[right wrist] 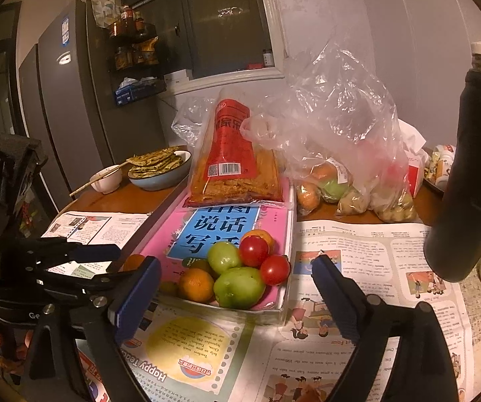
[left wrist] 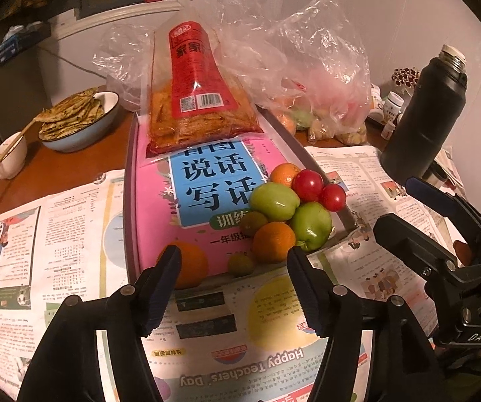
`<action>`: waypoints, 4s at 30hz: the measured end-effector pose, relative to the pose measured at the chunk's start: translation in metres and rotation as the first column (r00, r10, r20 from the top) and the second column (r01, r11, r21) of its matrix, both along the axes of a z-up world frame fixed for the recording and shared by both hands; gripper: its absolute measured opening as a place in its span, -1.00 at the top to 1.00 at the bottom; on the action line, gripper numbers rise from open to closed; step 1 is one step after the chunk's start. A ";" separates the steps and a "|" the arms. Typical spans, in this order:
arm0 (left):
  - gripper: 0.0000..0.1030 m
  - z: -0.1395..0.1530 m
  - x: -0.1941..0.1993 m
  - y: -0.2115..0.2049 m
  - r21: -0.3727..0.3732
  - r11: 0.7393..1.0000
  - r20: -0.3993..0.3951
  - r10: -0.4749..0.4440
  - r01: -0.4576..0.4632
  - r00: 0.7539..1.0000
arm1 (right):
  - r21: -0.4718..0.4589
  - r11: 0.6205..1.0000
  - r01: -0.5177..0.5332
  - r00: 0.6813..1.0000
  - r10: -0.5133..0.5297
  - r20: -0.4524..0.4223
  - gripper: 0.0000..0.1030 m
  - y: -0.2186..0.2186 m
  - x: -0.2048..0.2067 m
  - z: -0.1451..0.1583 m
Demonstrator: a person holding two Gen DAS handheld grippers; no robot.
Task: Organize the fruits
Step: 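Lower the kiwi and tomato into the tray and open both tools, then withdraw both tools back from the tray over the newspaper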
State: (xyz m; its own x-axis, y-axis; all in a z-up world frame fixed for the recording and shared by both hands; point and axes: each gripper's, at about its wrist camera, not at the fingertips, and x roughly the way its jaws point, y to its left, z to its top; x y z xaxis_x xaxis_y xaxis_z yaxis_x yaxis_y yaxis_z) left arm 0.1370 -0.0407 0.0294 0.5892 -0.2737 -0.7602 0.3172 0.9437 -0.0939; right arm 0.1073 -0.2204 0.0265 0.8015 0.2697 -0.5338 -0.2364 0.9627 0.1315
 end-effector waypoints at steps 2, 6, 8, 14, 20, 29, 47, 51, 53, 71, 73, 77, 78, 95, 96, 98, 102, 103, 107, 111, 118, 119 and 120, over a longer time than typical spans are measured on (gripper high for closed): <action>-0.31 0.000 0.000 0.002 0.000 1.000 -0.001 0.004 -0.004 1.000 | -0.001 1.000 -0.001 1.000 0.001 0.000 -0.80 0.000 0.000 0.000; -0.31 0.000 0.001 0.006 0.006 1.000 -0.003 0.014 -0.014 1.000 | -0.009 1.000 -0.003 1.000 0.003 -0.007 -0.80 0.001 0.001 -0.001; -0.31 -0.001 0.000 0.008 0.008 1.000 -0.007 0.017 -0.017 1.000 | -0.014 1.000 -0.004 1.000 0.004 -0.018 -0.81 0.002 0.001 -0.005; -0.31 -0.010 -0.002 0.014 0.028 0.999 -0.032 0.020 -0.019 0.999 | -0.041 0.999 0.002 0.998 -0.005 -0.065 -0.81 0.004 0.006 -0.020; -0.31 -0.020 -0.004 0.021 0.041 0.999 -0.055 0.027 -0.025 0.998 | -0.054 0.998 -0.012 0.994 0.006 -0.111 -0.81 0.007 0.012 -0.036; -0.31 -0.025 0.003 0.024 0.040 0.999 -0.071 0.034 -0.031 0.997 | -0.059 0.998 -0.010 0.994 0.003 -0.110 -0.81 0.007 0.030 -0.043; -0.33 -0.032 0.024 0.016 0.038 0.999 -0.086 0.026 -0.023 0.996 | -0.068 0.997 -0.046 0.989 0.036 -0.143 -0.81 0.022 0.060 -0.056; -0.33 -0.032 0.026 0.016 0.043 0.999 -0.083 0.025 -0.021 0.996 | -0.064 0.997 -0.044 0.989 0.035 -0.143 -0.81 0.022 0.062 -0.056; -0.33 -0.032 0.027 0.017 0.039 0.999 -0.086 0.027 -0.024 0.996 | -0.063 0.997 -0.046 0.989 0.037 -0.142 -0.81 0.022 0.062 -0.056; -0.35 -0.022 0.019 0.020 0.020 0.999 -0.042 0.039 -0.038 0.998 | -0.060 0.998 -0.020 0.995 0.014 -0.099 -0.82 0.014 0.044 -0.044; -0.36 -0.020 0.017 0.020 0.016 0.999 -0.034 0.044 -0.043 0.998 | -0.064 0.998 -0.017 0.996 0.012 -0.090 -0.83 0.015 0.040 -0.042; -0.42 -0.016 0.011 0.019 0.022 0.998 -0.017 0.057 -0.056 0.998 | -0.068 0.998 -0.004 0.998 -0.001 -0.070 -0.90 0.015 0.033 -0.037; -0.46 -0.015 0.009 0.018 0.027 0.998 -0.011 0.063 -0.062 0.998 | -0.067 0.998 0.000 0.998 -0.004 -0.065 -0.95 0.015 0.031 -0.035; -0.48 0.005 -0.026 0.022 0.010 0.993 0.047 0.115 -0.116 0.992 | -0.030 0.999 0.029 0.999 -0.028 0.023 -0.99 0.009 -0.007 -0.001; -0.48 0.005 -0.029 0.023 0.007 0.993 0.048 0.119 -0.119 0.992 | -0.030 0.999 0.028 0.999 -0.028 0.023 -0.99 0.009 -0.009 0.000; -0.48 0.004 -0.035 0.025 0.004 0.992 0.053 0.129 -0.130 0.990 | -0.030 0.999 0.032 0.999 -0.031 0.025 -0.99 0.008 -0.016 0.002; -0.48 0.000 -0.048 0.028 0.002 0.988 0.050 0.152 -0.152 0.987 | -0.025 0.999 0.032 0.999 -0.032 0.017 -0.99 0.008 -0.031 0.001; -0.48 -0.002 -0.053 0.029 0.003 0.987 0.050 0.160 -0.161 0.986 | -0.029 0.999 0.033 0.999 -0.033 0.011 -0.99 0.009 -0.035 0.000; -0.48 -0.009 -0.066 0.028 0.021 0.986 0.052 0.162 -0.164 0.985 | -0.028 0.999 0.037 0.999 -0.037 -0.007 -0.99 0.012 -0.048 -0.007; -0.48 -0.017 -0.080 0.025 0.041 0.986 0.054 0.162 -0.164 0.985 | -0.057 0.997 0.043 0.999 -0.044 -0.012 -0.99 0.019 -0.061 -0.014; -0.48 -0.029 -0.091 0.028 0.045 0.984 0.018 0.170 -0.171 0.985 | -0.040 0.996 0.079 0.996 -0.080 -0.030 -0.99 0.014 -0.075 -0.024; -0.48 -0.030 -0.092 0.029 0.043 0.984 0.018 0.174 -0.174 0.985 | -0.039 0.996 0.082 0.996 -0.083 -0.035 -0.99 0.013 -0.076 -0.025; -0.48 -0.031 -0.093 0.029 0.041 0.984 0.019 0.172 -0.173 0.985 | -0.041 0.996 0.081 0.996 -0.082 -0.038 -0.99 0.014 -0.077 -0.027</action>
State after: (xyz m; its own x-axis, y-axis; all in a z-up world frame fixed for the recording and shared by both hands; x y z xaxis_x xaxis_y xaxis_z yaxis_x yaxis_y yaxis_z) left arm 0.0444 -0.0117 -0.0014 0.6362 -0.1344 -0.7598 0.1501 0.9874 -0.0490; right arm 0.0299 -0.2069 -0.0008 0.7977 0.1826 -0.5747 -0.1522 0.9832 0.1010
